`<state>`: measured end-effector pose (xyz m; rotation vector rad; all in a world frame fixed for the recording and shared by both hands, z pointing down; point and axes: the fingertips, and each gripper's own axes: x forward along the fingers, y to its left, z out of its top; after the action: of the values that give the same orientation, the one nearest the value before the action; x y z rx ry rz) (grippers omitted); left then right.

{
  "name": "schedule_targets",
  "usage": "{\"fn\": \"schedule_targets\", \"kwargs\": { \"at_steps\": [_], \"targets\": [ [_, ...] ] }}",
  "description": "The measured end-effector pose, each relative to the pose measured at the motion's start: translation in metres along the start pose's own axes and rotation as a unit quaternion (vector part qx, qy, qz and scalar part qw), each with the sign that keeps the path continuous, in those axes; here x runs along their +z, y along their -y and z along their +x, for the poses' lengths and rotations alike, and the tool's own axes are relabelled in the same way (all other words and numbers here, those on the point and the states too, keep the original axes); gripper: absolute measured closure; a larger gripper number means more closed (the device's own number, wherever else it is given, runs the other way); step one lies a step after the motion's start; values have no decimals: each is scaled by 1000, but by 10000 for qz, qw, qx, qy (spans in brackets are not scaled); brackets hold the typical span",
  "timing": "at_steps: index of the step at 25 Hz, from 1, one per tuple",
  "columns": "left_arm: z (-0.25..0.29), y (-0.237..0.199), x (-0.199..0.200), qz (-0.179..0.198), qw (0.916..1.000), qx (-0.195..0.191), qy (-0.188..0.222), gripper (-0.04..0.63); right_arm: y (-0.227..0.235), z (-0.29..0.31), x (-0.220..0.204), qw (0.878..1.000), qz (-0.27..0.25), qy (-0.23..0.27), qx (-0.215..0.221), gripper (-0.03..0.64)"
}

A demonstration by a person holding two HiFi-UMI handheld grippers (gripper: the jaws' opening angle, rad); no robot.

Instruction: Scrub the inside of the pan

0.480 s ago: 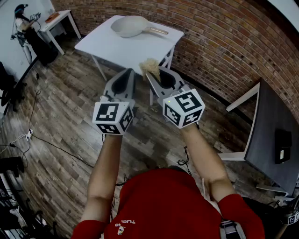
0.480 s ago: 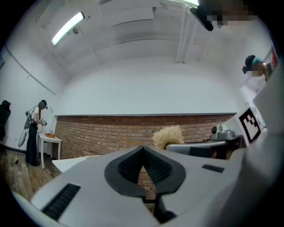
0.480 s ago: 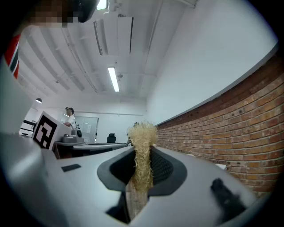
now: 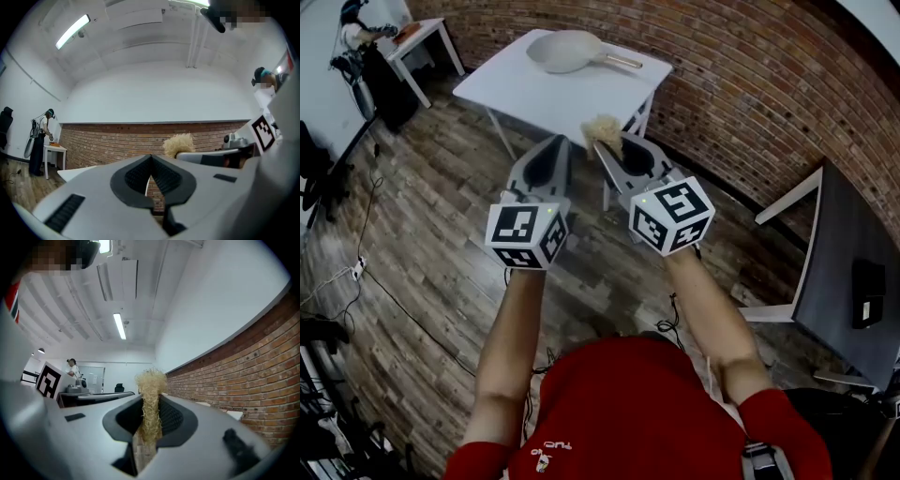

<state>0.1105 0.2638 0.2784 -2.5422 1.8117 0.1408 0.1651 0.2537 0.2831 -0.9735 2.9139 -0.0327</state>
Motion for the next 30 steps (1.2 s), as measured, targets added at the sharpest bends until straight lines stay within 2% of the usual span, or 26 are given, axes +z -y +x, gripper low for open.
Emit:
{"fn": "schedule_targets", "kwargs": {
  "at_steps": [16,24,30],
  "targets": [
    [-19,-72,0,-110,9999,102,83,583,-28,39,-15,9996,68,-193,-178,531],
    [0,-93,-6,-113,9998,143,82,581,-6,62,-22,9995,66,-248,-210,531],
    [45,-124,-9,26,9996,285,67,583,35,105,-28,9996,98,-214,-140,531]
  ]
}}
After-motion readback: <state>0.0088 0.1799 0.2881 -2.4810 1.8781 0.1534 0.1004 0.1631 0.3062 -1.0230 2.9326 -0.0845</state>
